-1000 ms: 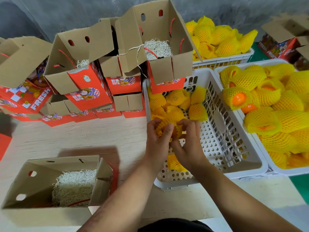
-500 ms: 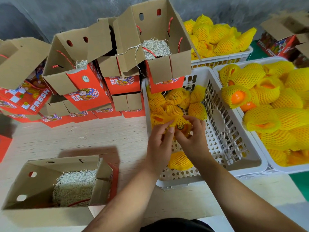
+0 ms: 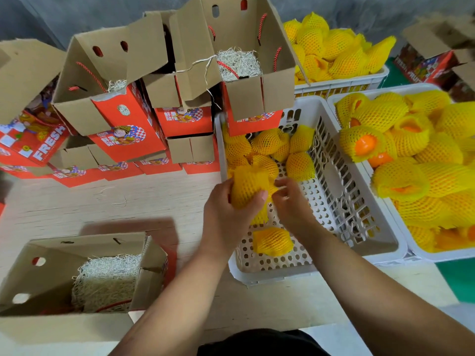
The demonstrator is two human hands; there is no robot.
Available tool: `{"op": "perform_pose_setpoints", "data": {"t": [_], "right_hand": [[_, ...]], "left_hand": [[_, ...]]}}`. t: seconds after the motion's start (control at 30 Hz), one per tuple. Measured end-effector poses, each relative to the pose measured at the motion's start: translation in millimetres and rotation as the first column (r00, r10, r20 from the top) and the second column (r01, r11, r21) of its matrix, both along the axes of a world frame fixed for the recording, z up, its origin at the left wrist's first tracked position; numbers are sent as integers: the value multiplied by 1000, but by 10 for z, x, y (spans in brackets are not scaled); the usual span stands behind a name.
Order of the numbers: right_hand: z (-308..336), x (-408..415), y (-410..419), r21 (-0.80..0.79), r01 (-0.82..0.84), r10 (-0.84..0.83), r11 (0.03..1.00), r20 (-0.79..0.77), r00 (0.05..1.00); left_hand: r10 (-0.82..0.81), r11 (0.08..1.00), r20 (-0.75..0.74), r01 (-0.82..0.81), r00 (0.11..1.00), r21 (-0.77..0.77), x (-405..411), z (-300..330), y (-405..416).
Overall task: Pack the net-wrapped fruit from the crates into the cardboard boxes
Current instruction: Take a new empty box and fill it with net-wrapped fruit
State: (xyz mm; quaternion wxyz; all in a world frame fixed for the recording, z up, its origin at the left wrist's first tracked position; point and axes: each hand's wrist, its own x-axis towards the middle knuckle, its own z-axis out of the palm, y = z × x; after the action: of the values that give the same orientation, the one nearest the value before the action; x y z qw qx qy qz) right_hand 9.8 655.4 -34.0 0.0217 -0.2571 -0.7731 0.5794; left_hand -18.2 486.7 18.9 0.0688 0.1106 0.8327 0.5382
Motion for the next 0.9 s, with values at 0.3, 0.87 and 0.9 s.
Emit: {"op": "perform_pose_setpoints", "data": {"t": [0.3, 0.87, 0.9], "right_hand": [[-416, -65, -269, 270, -954, 403, 128, 865, 299], [1084, -60, -1832, -196, -135, 65, 971, -328, 943], [1108, -74, -2075, -193, -114, 40, 974, -352, 935]], "left_hand": [[135, 917, 259, -220, 956, 334, 57, 32, -201], [-32, 808, 549, -302, 835, 506, -158, 329, -1547], [-34, 818, 544, -290, 839, 498, -211, 350, -1751]]}}
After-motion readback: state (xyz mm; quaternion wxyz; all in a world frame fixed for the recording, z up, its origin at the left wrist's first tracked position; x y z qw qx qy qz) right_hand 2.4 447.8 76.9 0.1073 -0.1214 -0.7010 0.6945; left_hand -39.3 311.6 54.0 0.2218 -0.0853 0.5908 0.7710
